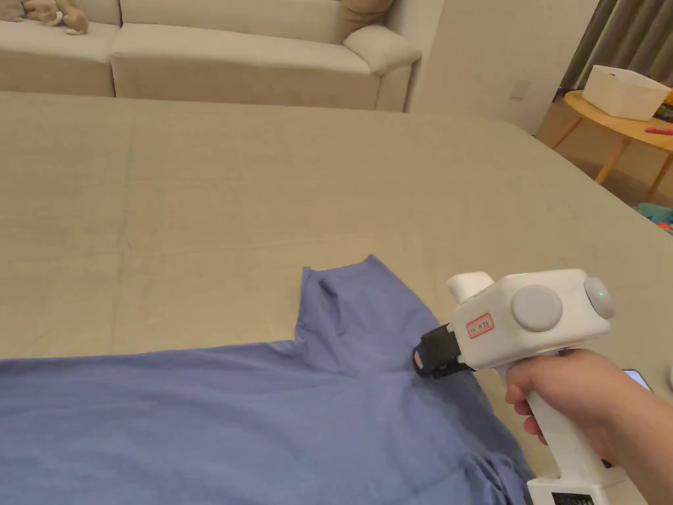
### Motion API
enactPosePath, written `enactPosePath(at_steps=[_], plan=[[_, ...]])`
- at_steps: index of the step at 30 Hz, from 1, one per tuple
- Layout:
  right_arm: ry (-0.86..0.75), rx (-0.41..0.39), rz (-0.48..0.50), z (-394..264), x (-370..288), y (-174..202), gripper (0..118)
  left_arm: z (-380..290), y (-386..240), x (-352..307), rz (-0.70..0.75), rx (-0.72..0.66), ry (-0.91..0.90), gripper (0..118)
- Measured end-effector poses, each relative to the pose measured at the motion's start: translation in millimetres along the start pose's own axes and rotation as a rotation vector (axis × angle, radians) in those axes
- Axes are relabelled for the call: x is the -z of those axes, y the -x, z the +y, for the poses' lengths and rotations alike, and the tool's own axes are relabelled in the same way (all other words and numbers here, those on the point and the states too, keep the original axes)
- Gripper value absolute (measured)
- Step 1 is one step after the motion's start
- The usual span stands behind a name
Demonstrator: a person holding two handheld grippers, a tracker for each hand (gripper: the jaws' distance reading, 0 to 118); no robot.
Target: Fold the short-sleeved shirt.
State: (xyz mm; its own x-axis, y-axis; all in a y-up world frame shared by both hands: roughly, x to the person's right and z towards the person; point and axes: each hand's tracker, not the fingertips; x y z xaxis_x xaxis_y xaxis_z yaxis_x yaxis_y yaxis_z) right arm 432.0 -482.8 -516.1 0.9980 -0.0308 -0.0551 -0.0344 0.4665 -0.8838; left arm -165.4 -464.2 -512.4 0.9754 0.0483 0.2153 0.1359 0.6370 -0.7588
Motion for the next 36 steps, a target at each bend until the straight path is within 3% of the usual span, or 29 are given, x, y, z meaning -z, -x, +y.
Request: enactPosePath(at_steps=[3, 5, 8, 10, 14, 19, 23, 27, 31, 34, 36], plan=[[-0.011, -0.034, 0.045, 0, -4, 7, 3, -3, -5, -4, -0.001, -0.003, -0.001, 5], [-0.036, -0.086, 0.02, -9, -14, 15, 3, -5, -6, -7, -0.009, 0.0, -0.005, 5], [-0.156, -0.029, 0.028, -13, -36, 12, 3, -5, -5, -20, -0.01, -0.003, -0.032, 5], [-0.203, 0.006, 0.087, -14, -59, 8, 3, -5, -6, -37, -0.002, -0.004, -0.06, 5], [-0.326, -0.049, 0.092, -38, -122, 8, 3, -9, 7, -82, -0.031, -0.07, -0.141, 5], [-0.424, -0.032, 0.13, -91, -202, 1, 3, -41, 9, -152, -0.059, -0.078, -0.186, 5], [-0.431, -0.091, 0.135, -148, -241, 15, 3, -91, 20, -186, -0.107, -0.097, -0.166, 5], [-0.372, -0.143, 0.115, -204, -237, 24, 3, -150, 21, -195, -0.114, -0.107, -0.084, 5], [-0.297, -0.11, 0.116, -255, -214, 24, 3, -202, 22, -185, -0.142, -0.118, -0.004, 5], [-0.236, -0.175, 0.038, -285, -187, 26, 3, -229, 16, -170, -0.158, -0.136, 0.06, 5], [-0.169, -0.152, 0.031, -296, -163, 33, 3, -241, 14, -155, -0.136, -0.126, 0.085, 5]])
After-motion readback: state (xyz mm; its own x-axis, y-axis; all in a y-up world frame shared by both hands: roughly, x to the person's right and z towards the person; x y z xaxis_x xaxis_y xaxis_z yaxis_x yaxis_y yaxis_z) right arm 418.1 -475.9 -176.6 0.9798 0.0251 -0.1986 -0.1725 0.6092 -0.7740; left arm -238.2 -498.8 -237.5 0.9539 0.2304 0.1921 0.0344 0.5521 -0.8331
